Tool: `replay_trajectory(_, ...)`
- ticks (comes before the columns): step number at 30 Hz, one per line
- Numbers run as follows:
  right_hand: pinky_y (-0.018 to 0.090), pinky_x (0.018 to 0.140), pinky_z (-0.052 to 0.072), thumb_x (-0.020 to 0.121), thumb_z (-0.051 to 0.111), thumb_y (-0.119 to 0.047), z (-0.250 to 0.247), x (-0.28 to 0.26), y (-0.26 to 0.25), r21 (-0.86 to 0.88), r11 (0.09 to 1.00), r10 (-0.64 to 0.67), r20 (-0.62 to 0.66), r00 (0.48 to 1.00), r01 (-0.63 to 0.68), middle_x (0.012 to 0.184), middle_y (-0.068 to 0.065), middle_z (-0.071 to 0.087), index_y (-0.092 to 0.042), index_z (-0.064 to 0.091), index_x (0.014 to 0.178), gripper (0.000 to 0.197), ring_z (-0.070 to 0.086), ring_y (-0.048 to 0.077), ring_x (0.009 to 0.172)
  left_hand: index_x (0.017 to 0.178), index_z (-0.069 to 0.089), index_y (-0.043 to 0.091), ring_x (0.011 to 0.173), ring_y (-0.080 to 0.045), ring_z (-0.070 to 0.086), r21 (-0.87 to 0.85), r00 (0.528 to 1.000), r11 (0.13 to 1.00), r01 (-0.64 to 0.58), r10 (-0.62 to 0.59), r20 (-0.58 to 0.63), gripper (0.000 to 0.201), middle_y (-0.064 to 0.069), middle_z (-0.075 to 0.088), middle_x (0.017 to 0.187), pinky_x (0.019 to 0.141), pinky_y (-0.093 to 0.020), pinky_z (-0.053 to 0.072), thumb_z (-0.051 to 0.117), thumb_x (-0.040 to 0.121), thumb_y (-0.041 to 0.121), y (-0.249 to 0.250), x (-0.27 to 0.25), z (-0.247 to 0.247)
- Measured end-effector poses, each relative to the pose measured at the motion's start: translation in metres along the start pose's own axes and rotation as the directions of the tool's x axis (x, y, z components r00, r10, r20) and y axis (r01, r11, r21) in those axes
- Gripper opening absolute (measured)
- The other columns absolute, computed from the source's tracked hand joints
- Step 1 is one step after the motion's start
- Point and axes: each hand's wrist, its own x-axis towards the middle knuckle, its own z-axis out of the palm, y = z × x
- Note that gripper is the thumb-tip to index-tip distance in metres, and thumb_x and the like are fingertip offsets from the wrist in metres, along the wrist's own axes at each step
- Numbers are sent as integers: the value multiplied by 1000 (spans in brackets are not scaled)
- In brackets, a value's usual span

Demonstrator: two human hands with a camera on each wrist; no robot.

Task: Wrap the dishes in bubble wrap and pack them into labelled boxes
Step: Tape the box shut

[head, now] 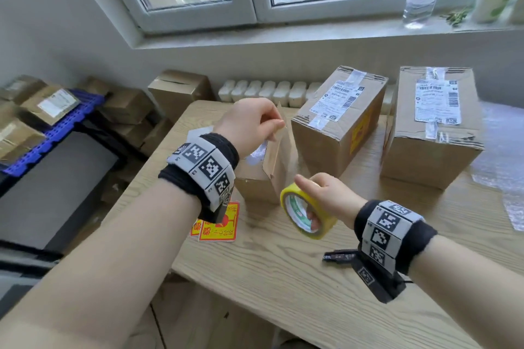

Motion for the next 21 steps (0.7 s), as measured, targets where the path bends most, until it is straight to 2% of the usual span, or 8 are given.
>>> replay_trajectory(3, 29, 85, 47, 79, 69, -48, 3, 0, -2, -222, 970, -108, -38, 993, 97, 109, 5, 58, -20, 39, 135, 70, 59, 16, 98, 80, 65, 19, 72, -9, 66, -6, 995, 1000, 8, -7, 99, 7, 5, 68, 73, 78, -38, 55, 66, 87, 20, 1, -5, -5)
replay_trajectory(5, 29, 90, 46, 76, 75, -38, 2, -4, -17, -235, 945, -257, -96, 962, 229, 114, 6, 54, -26, 44, 133, 66, 56, 17, 103, 79, 66, 23, 73, -9, 65, 36, 990, 999, -25, 20, 140, 7, 9, 67, 73, 78, -38, 54, 68, 85, 23, 4, -8, -9)
replay_trajectory(8, 29, 86, 49, 75, 76, -33, -1, -5, -43, -236, 905, -391, -139, 910, 353, 107, 1, 58, -25, 63, 104, 33, 60, 15, 96, 80, 66, 28, 75, -9, 60, 129, 982, 987, -93, 70, 176, 5, 14, 60, 72, 76, -35, 52, 69, 85, 28, 11, -17, -13)
replay_trajectory(11, 23, 73, 44, 77, 75, -31, -2, -2, -61, -290, 867, -463, -164, 871, 406, 79, -13, 62, -30, 62, 76, 13, 58, 1, 78, 86, 70, 27, 73, -4, 53, 160, 983, 980, -122, 98, 153, 5, 15, 58, 73, 72, -29, 48, 68, 84, 32, 10, -24, -12)
replay_trajectory(13, 23, 72, 45, 79, 75, -26, -4, -2, -72, -286, 864, -474, -191, 860, 413, 73, -12, 64, -25, 66, 73, 11, 59, 5, 75, 89, 72, 26, 73, 0, 55, 98, 988, 986, -135, 127, 83, 8, 17, 61, 75, 71, -29, 48, 69, 84, 31, 3, -25, -12)
replay_trajectory(15, 30, 77, 51, 80, 73, -21, -5, -1, -81, -267, 872, -471, -226, 853, 411, 77, -1, 69, -16, 69, 76, 8, 65, 15, 79, 99, 73, 23, 80, -5, 64, -50, 990, 989, -139, 139, -20, 14, 13, 69, 84, 78, -33, 54, 69, 85, 25, -7, -25, -12)
replay_trajectory(18, 38, 77, 56, 82, 71, -15, -1, 3, -90, -170, 893, -446, -215, 869, 417, 69, 4, 68, -19, 63, 68, 17, 68, 22, 71, 129, 57, 25, 85, -7, 69, -329, 991, 939, -97, 62, -117, 41, 3, 72, 94, 85, -29, 55, 62, 90, 13, -21, -30, -11)
replay_trajectory(21, 28, 64, 55, 85, 69, -15, 8, 6, -86, -242, 896, -421, -192, 886, 373, 60, -1, 64, -21, 59, 68, 20, 64, 12, 55, 142, 38, 30, 92, -11, 69, -342, 982, 939, 30, -92, -167, 54, 2, 60, 123, 91, -32, 51, 57, 94, 17, -44, -31, -7)
